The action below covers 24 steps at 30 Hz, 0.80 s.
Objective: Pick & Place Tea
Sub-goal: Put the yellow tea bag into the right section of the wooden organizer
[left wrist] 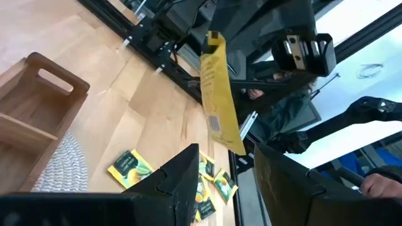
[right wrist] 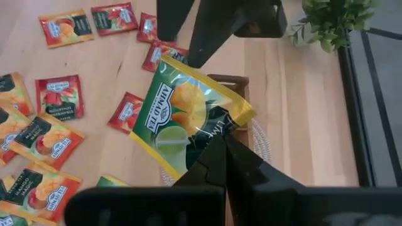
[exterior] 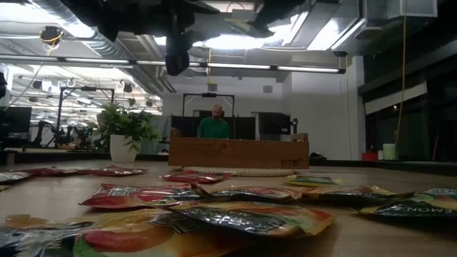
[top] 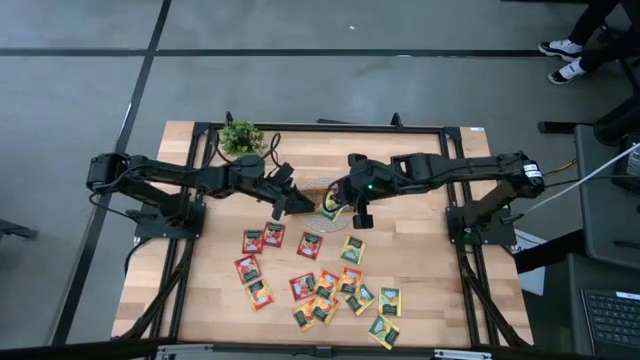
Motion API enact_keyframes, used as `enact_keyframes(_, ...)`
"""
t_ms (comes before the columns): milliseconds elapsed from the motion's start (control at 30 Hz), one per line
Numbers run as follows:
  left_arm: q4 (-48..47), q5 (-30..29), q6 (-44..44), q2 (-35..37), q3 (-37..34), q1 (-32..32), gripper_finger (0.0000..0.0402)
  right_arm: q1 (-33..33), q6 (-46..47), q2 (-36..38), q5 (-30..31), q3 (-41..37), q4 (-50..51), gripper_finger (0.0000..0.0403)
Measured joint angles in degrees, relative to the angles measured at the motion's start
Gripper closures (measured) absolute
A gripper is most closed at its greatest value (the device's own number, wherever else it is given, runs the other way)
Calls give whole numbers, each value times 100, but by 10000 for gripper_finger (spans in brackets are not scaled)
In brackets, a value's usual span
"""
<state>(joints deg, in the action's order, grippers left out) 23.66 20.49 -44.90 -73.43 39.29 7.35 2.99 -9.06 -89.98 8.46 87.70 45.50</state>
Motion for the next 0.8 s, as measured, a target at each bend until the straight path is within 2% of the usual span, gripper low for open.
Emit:
enact_keyframes(300, -135, -254, 52, 0, 0, 0, 254, -139, -4, -303, -261, -2, -233, 403)
enact_keyframes(800, -545, -256, 68, 0, 0, -24, 272, -139, 144, -496, -377, -4, -514, 403)
